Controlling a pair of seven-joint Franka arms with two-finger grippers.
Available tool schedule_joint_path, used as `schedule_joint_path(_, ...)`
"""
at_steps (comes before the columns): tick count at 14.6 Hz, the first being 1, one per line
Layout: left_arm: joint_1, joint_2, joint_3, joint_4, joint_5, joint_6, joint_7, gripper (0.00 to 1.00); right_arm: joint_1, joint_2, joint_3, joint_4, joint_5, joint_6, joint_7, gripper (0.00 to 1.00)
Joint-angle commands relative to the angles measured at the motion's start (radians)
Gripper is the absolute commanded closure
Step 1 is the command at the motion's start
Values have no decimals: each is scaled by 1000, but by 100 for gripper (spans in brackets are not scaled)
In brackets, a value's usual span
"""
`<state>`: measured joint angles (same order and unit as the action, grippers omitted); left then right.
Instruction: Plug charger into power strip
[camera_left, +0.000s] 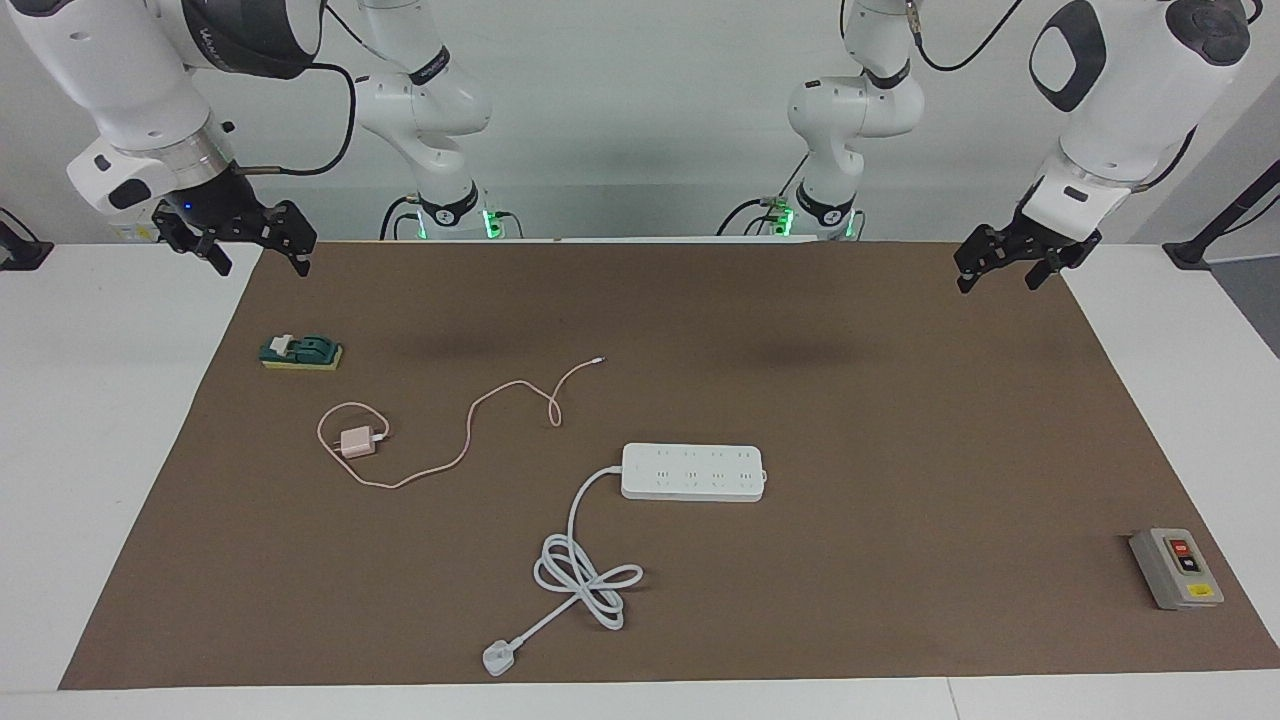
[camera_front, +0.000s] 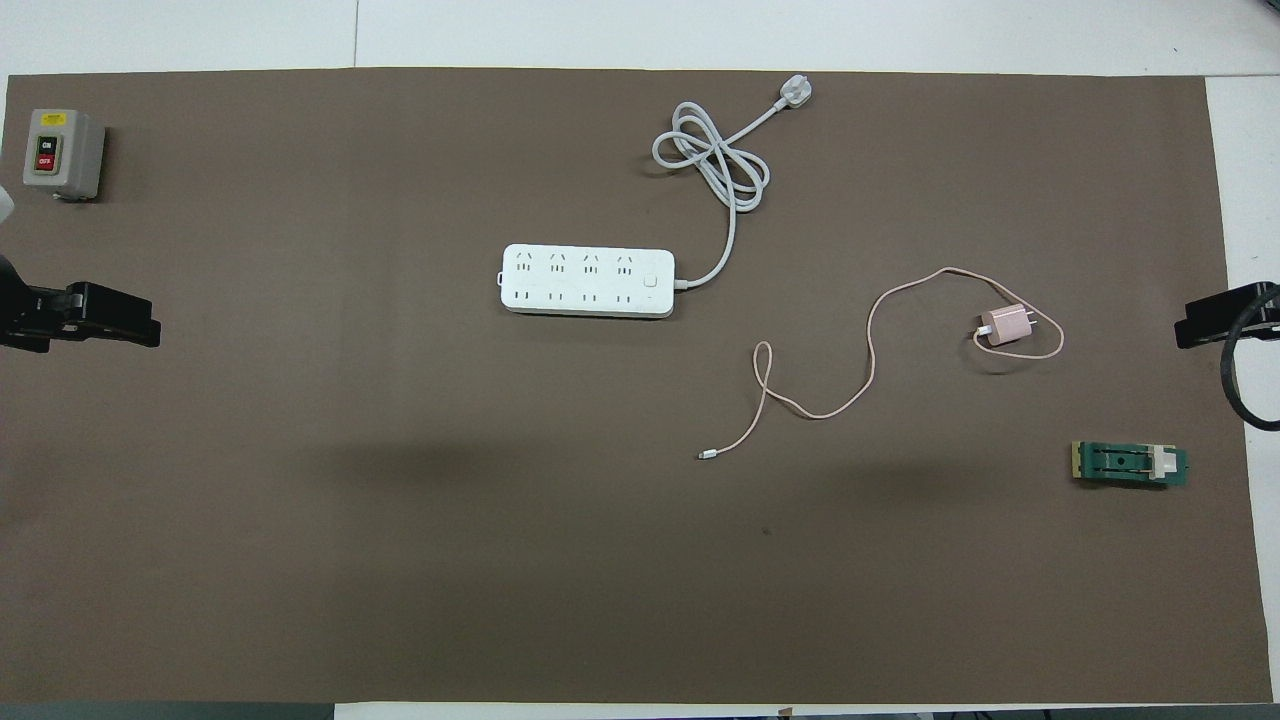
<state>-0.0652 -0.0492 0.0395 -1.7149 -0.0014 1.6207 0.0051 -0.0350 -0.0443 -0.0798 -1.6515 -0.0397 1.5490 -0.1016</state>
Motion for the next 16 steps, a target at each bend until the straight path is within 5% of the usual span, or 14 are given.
schedule_joint_path(1, -4, 2, 5, 4, 0, -10, 4, 0, -17, 1, 11, 10, -17, -6, -15, 0)
schedule_joint_path(16, -4, 2, 5, 4, 0, -10, 4, 0, -95, -19, 6, -33, 65, -76, 83, 0)
